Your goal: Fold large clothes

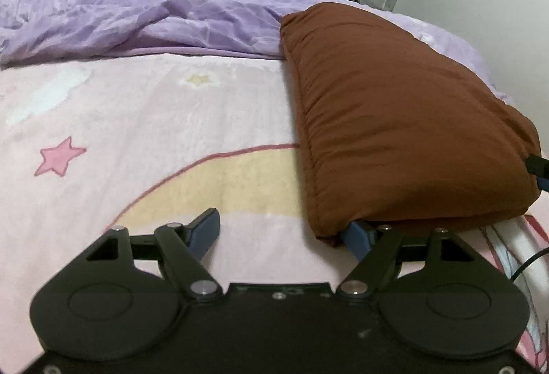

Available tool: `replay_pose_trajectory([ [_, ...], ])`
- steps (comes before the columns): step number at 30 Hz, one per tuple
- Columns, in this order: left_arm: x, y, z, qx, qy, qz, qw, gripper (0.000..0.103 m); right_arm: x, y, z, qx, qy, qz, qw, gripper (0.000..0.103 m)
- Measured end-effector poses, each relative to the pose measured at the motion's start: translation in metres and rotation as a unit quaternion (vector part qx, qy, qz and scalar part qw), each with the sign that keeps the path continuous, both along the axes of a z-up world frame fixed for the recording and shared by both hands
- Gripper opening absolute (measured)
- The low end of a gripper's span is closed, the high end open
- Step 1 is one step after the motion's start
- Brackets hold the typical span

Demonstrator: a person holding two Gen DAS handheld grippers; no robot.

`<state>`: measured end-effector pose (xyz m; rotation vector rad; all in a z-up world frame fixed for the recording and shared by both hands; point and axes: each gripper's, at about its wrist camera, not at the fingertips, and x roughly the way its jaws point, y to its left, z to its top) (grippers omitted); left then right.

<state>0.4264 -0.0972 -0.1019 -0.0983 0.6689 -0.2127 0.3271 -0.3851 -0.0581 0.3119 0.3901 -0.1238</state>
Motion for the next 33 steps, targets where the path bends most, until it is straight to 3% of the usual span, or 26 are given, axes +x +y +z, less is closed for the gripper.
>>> replay_pose_trajectory([
  [7, -0.006, 0.015, 0.029, -0.035, 0.012, -0.037, 0.9986, 0.075, -0.011, -0.016, 0.026, 0.028, -0.024, 0.015, 0.999, 0.066],
  [9, -0.001, 0.024, 0.037, -0.061, 0.015, -0.047, 0.9969, 0.078, -0.008, -0.032, 0.039, 0.049, -0.040, 0.026, 0.998, 0.086],
  [12, 0.015, 0.038, 0.047, -0.111, 0.002, -0.049, 0.9927, 0.078, 0.007, -0.058, 0.045, 0.087, -0.045, 0.058, 0.993, 0.092],
  [18, 0.074, 0.047, 0.044, -0.215, 0.033, -0.062, 0.9741, 0.079, 0.060, -0.107, 0.023, 0.217, 0.007, 0.109, 0.970, 0.093],
  [23, 0.117, 0.036, 0.028, -0.222, 0.086, -0.055, 0.9697, 0.079, 0.088, -0.119, 0.000, 0.263, 0.031, 0.124, 0.956, 0.092],
  [29, 0.148, 0.044, 0.014, -0.290, 0.103, -0.080, 0.9481, 0.085, 0.116, -0.124, -0.020, 0.309, 0.043, 0.153, 0.938, 0.093],
  [33, 0.172, 0.047, 0.002, -0.353, 0.135, -0.111, 0.9191, 0.087, 0.135, -0.127, -0.032, 0.328, 0.059, 0.152, 0.931, 0.093],
])
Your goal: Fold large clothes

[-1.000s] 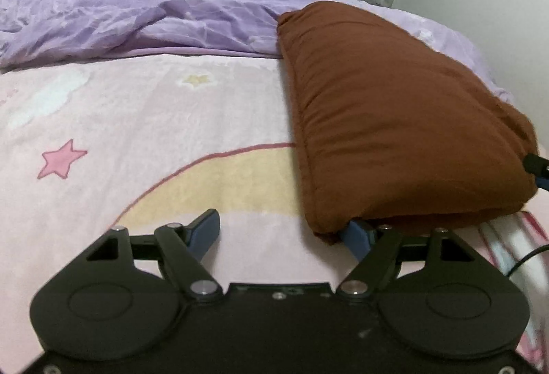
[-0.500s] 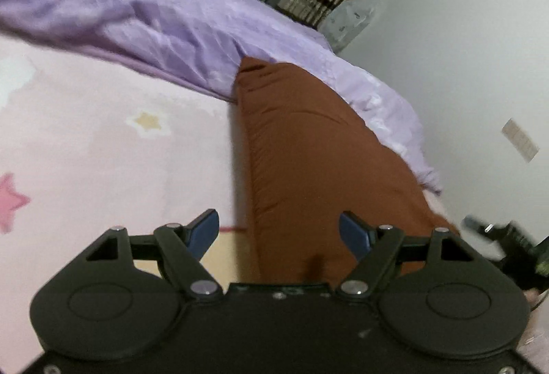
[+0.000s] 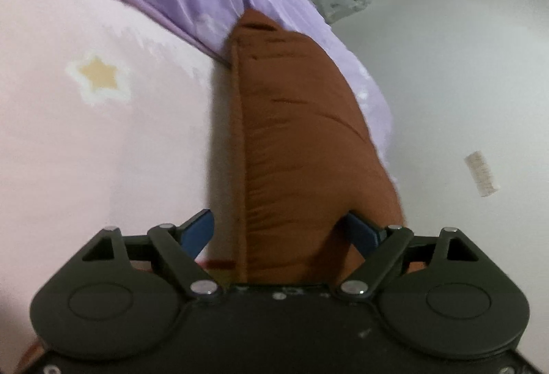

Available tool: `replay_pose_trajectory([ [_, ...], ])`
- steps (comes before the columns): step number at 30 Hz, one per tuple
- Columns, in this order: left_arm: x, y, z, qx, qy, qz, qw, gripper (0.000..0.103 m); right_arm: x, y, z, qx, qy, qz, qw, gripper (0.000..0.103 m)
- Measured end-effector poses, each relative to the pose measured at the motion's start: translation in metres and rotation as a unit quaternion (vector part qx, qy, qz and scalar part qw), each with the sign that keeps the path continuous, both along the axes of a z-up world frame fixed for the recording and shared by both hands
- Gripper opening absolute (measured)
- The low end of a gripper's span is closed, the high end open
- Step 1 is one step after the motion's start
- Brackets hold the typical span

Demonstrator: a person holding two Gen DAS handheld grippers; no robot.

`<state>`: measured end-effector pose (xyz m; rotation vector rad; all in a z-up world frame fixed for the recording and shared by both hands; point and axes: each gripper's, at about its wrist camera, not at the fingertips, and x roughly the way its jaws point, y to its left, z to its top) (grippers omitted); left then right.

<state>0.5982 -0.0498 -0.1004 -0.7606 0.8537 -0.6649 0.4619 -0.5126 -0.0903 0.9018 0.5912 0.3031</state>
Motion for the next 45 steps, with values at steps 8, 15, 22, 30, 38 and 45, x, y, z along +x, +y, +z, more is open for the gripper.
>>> replay_pose_trajectory([
  [8, 0.022, -0.017, -0.011, -0.044, 0.010, -0.039, 0.9982, 0.097, 0.015, -0.005, -0.012, 0.014, 0.004, 0.028, 1.000, 0.096],
  [15, 0.030, -0.024, -0.015, -0.052, 0.003, -0.054, 0.9972, 0.100, 0.019, -0.009, -0.018, 0.027, -0.009, 0.037, 0.999, 0.099],
  [22, 0.029, -0.034, -0.009, -0.035, -0.006, -0.048, 0.9982, 0.094, 0.021, 0.001, -0.013, 0.014, -0.011, 0.039, 0.999, 0.075],
  [30, 0.011, -0.030, 0.012, -0.026, -0.022, -0.049, 0.9983, 0.087, 0.007, 0.009, 0.009, 0.005, -0.024, 0.035, 0.999, 0.040],
  [38, -0.020, 0.016, 0.057, -0.014, -0.063, -0.035, 0.9973, 0.086, -0.009, 0.049, 0.045, 0.014, -0.056, 0.054, 0.997, 0.039],
  [45, -0.058, 0.090, 0.088, 0.001, -0.088, -0.004, 0.9961, 0.086, -0.016, 0.114, 0.074, 0.012, -0.079, 0.097, 0.992, 0.039],
])
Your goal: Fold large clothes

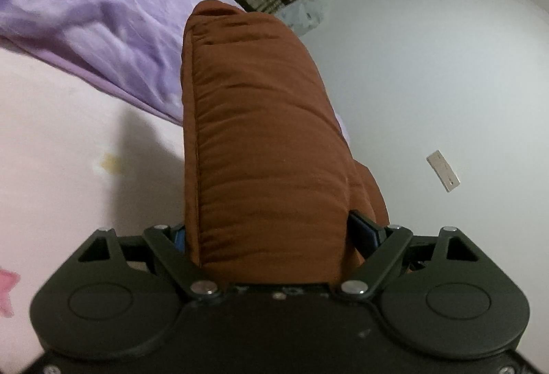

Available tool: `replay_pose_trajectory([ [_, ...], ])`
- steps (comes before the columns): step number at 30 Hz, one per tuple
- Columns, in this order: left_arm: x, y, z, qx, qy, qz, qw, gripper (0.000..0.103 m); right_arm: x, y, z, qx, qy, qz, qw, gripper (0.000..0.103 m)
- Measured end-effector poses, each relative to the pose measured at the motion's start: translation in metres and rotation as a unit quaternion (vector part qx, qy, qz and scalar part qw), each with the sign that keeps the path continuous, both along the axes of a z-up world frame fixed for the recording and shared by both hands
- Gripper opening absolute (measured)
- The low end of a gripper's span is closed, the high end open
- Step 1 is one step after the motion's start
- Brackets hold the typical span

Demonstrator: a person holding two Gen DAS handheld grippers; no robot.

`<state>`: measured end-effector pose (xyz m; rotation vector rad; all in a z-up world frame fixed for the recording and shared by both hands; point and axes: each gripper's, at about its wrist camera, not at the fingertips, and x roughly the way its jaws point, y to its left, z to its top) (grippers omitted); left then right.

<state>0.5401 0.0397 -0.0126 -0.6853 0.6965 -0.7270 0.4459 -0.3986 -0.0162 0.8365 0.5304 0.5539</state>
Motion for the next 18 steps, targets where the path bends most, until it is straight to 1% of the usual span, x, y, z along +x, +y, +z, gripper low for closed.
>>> replay_pose_trajectory([
  [3, -0.014, 0.025, 0.002, 0.003, -0.003, 0.011, 0.9999, 0.086, -0.002, 0.023, 0.004, 0.002, 0.003, 0.010, 1.000, 0.039],
  [7, -0.030, 0.051, -0.005, 0.000, 0.002, 0.019, 0.9998, 0.086, -0.006, 0.046, 0.001, 0.003, 0.008, 0.016, 1.000, 0.039],
  [12, -0.039, 0.067, -0.029, -0.009, 0.022, 0.014, 0.9996, 0.086, -0.011, 0.059, -0.013, -0.003, 0.025, 0.014, 1.000, 0.040],
  [18, -0.035, 0.067, -0.066, -0.014, 0.055, 0.002, 0.9984, 0.086, -0.017, 0.057, -0.042, -0.006, 0.052, 0.003, 0.999, 0.040],
])
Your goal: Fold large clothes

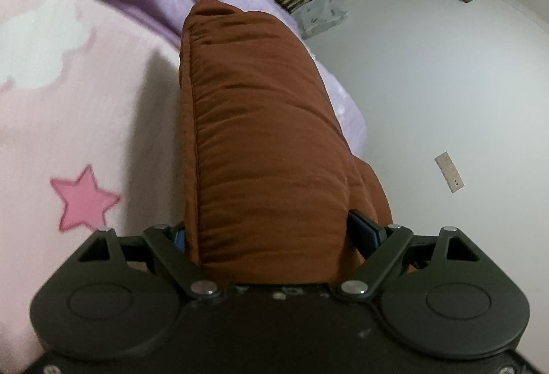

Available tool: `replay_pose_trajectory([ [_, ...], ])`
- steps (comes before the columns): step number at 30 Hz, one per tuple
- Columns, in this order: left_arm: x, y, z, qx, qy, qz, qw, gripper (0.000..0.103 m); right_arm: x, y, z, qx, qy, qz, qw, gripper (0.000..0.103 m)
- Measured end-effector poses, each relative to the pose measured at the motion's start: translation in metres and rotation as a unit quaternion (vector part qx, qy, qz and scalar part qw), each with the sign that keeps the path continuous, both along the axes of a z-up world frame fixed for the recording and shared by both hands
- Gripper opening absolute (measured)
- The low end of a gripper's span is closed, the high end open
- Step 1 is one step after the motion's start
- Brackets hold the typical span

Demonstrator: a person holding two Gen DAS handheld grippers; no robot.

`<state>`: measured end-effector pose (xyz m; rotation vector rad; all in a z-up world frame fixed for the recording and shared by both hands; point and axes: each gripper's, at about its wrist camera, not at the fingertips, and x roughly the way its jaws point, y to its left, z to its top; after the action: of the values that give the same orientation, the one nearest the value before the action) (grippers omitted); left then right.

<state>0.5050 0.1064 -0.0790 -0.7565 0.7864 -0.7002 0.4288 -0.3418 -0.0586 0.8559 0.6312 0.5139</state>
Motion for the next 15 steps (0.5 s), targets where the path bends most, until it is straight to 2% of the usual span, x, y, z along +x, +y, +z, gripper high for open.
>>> replay_pose_trajectory([
  [3, 0.002, 0.000, -0.016, 0.010, 0.007, 0.004, 0.9999, 0.087, 0.000, -0.004, -0.018, 0.005, 0.015, -0.010, 1.000, 0.040],
  [8, 0.000, 0.006, -0.035, -0.003, 0.007, 0.009, 0.9999, 0.090, -0.003, -0.010, -0.045, 0.039, 0.021, -0.013, 0.999, 0.044],
  [11, 0.005, 0.003, -0.035, 0.001, 0.008, 0.011, 0.9999, 0.093, -0.006, -0.007, -0.050, 0.022, 0.018, -0.020, 0.999, 0.048],
  [15, 0.008, 0.006, -0.030, 0.004, 0.034, 0.014, 0.9993, 0.093, -0.007, -0.010, -0.053, 0.043, 0.031, -0.026, 0.998, 0.056],
])
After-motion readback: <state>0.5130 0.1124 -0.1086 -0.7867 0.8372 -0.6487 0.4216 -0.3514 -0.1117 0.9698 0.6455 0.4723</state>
